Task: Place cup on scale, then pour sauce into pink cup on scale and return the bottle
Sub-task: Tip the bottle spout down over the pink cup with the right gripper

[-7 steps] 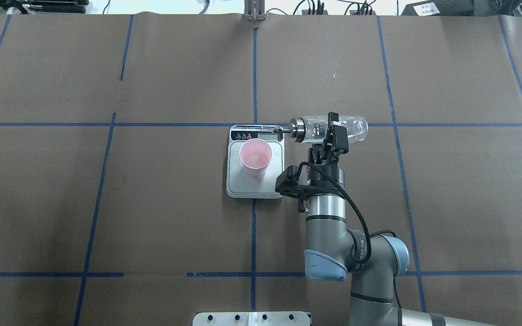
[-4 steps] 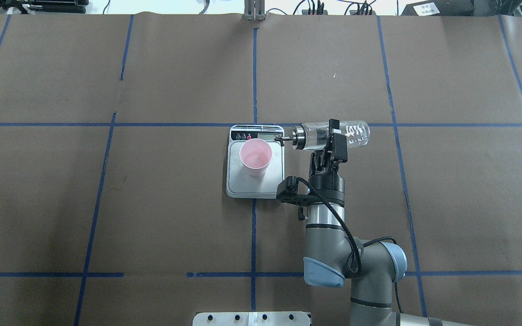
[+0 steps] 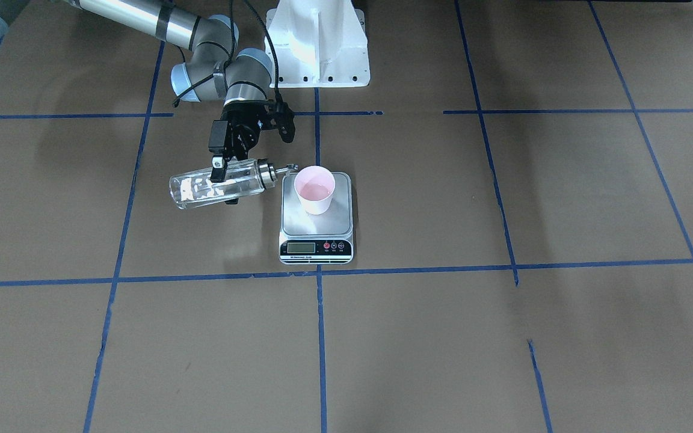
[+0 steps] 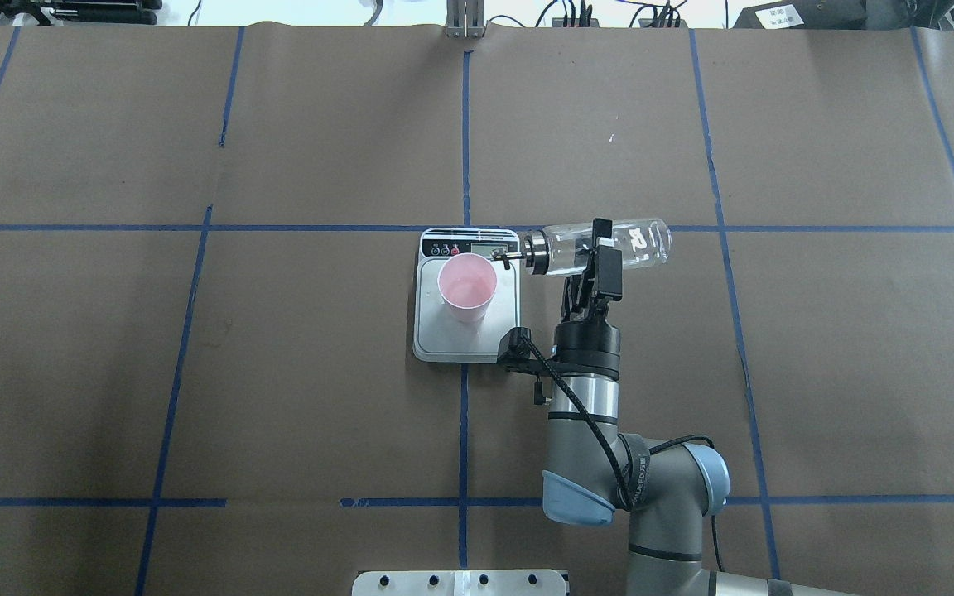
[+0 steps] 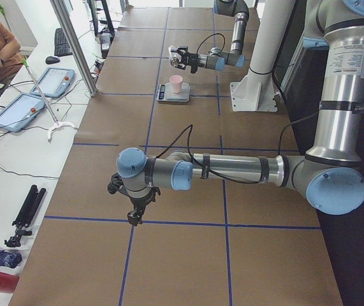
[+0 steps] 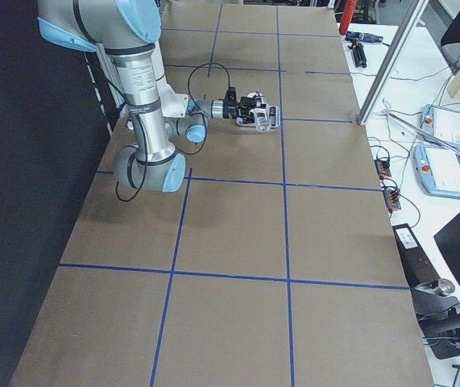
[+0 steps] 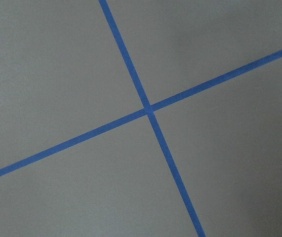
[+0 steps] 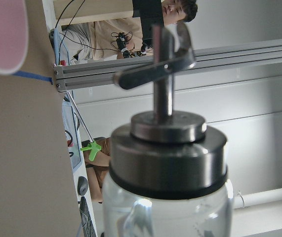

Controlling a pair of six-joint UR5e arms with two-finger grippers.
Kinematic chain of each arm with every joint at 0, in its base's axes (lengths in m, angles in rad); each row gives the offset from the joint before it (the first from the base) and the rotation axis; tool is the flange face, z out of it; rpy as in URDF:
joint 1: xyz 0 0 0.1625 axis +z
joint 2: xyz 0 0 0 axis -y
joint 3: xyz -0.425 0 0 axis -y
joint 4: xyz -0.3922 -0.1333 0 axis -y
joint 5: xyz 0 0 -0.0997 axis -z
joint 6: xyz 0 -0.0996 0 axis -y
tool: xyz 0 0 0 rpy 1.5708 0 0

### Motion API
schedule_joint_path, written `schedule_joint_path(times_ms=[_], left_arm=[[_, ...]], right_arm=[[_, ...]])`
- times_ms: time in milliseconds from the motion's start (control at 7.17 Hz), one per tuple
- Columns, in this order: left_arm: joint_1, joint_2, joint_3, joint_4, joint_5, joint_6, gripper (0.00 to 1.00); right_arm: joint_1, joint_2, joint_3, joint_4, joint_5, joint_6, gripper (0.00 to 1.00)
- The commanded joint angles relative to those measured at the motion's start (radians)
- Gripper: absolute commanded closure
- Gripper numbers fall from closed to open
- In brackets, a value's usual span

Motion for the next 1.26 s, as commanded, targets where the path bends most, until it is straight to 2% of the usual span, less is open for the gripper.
schedule_joint_path(times_ms=[0, 1116], left_arm=[[0.0, 0.0, 0.0, 0.001, 0.0, 0.0, 0.0], [0.0, -0.009, 0.006, 0.001, 0.002, 0.0, 0.0]], right_arm=[[0.0, 0.005, -0.001, 0.002, -0.016, -0.053, 1.0], [0.0, 0.004, 0.001, 0.003, -0.064, -0.231, 1.0]])
